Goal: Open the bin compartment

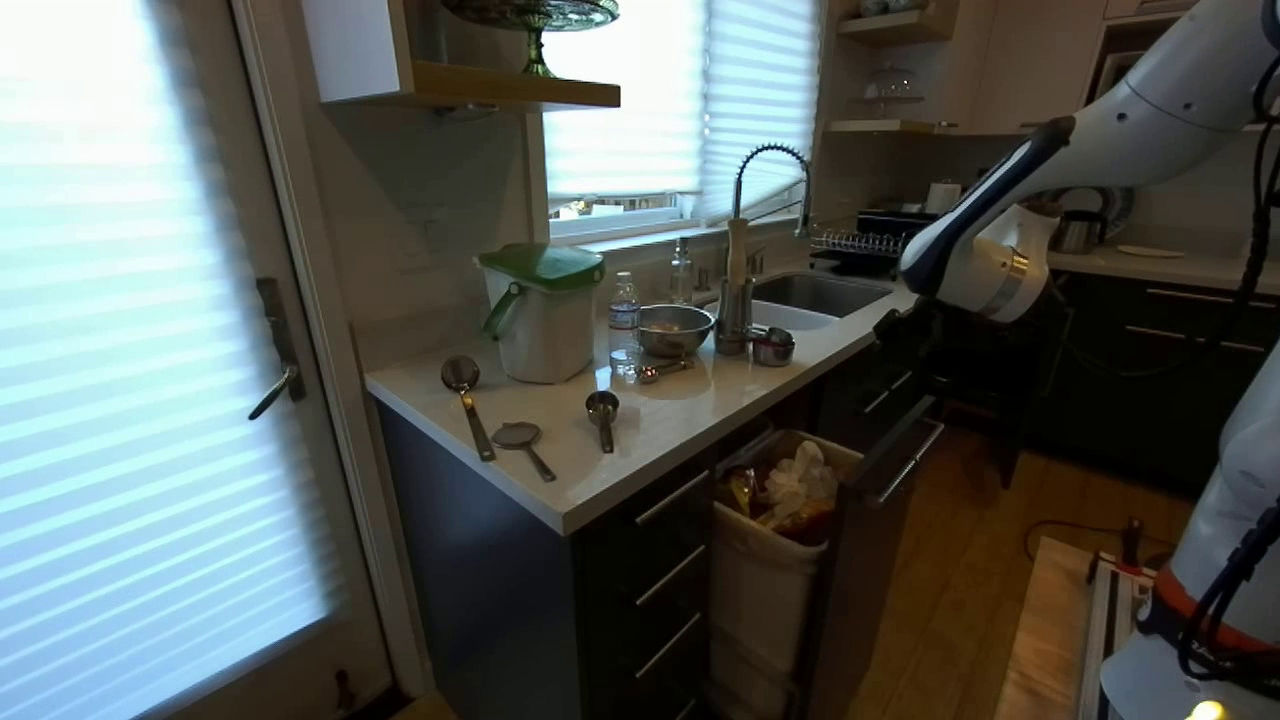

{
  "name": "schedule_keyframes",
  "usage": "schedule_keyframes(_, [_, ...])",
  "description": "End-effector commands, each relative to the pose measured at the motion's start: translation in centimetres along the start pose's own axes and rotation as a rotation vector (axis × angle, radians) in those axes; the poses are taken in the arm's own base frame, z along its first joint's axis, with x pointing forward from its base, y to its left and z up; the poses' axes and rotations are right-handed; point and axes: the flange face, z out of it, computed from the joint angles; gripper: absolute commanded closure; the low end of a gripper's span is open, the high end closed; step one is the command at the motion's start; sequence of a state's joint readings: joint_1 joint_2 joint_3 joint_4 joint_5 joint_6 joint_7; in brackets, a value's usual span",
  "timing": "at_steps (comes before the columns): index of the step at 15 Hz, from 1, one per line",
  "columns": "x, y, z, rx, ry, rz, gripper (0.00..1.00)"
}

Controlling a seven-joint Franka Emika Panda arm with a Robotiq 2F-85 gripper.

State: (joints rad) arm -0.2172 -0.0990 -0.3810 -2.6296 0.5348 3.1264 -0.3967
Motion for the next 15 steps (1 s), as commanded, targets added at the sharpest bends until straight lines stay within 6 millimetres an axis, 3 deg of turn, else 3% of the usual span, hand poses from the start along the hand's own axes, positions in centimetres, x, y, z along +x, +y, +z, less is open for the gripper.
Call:
schedule_keyframes(1, [-1.5,-1.0,2.2,-0.01,-0.075,-0.178,0.0])
schedule_keyframes(3, [-2.1,-2.5,2.6,0.02,-0.113,-0.278,0.0])
schedule_keyframes(6, [-2.9,-2.9,4.7,-0.005,-0.157,-0.422,0.0])
schedule_keyframes(11, [-4.1,-2.6,7.5,-0.033,-0.267,-0.624,0.0])
schedule_keyframes(15, [-3.9,-2.9,8.1,-0.049,-0.318,-0.743,0.0])
